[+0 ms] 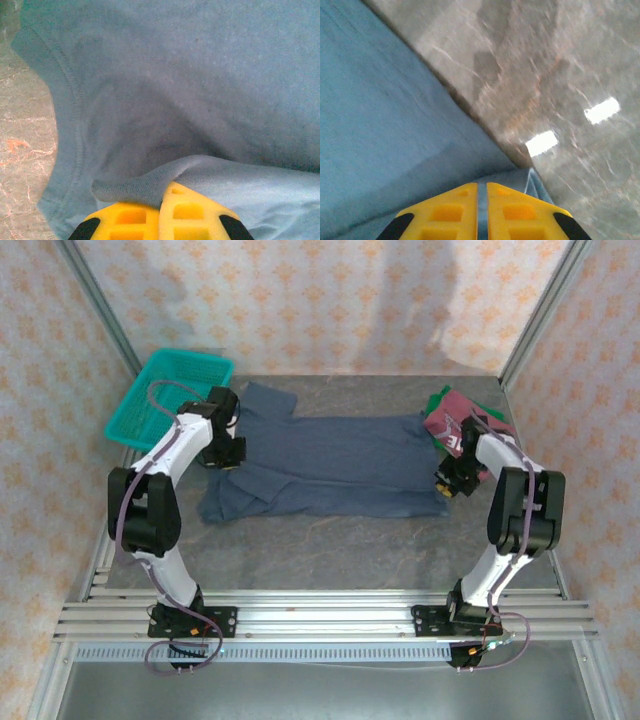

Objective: Fold and stack the t-shirts

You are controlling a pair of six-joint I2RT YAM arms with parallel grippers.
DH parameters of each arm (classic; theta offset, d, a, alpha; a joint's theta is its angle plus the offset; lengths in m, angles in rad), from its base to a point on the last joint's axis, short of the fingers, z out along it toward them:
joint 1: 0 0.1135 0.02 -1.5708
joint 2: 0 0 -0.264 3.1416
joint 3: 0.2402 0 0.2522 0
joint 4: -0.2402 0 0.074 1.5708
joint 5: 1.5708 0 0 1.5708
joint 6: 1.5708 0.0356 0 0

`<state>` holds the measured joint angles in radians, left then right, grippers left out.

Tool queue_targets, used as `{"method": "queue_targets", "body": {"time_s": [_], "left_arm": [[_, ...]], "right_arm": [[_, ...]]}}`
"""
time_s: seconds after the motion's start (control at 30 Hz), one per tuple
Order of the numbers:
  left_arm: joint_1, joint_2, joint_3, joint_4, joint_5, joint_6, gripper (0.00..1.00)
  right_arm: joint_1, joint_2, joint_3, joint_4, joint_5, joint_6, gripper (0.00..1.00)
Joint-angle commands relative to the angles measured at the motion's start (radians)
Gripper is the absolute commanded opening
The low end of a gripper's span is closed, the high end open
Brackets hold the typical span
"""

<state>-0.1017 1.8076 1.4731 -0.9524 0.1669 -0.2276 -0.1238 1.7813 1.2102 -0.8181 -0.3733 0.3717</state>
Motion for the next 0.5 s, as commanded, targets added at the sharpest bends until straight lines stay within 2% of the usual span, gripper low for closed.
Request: {"method": "queue_targets", "body": {"time_s": [0.0,0.07,0.1,0.23,0.33,0.47], "left_arm": [[0.016,0.04,0.056,0.019,-0.015,0.021,0.12],[0.018,0.057,0.094,0.031,-0.002,0.0,0.39],[0.018,0.058,0.12,0.032,0.007,-0.02,0.5],[0.021,-0.018,0.179,0.029,0.025,-0.104,0.73],[0.045,-0.116,0.143,-0.014,0.024,-0.152,0.77],[0.063,-0.306,-0.057,-0.043,0.062,-0.198,0.79]], "right_arm": [[0.005,0.054,0.079,0.036,0.033,0.015,0.23],[0.004,0.076,0.129,0.045,0.018,0.031,0.37],[0.005,0.078,0.151,0.056,-0.006,0.04,0.43],[0.005,-0.012,0.15,0.069,-0.009,0.052,0.55],[0.005,-0.134,0.075,0.032,-0.016,0.029,0.59],[0.005,-0.318,-0.11,-0.017,-0.039,0.028,0.63]]}}
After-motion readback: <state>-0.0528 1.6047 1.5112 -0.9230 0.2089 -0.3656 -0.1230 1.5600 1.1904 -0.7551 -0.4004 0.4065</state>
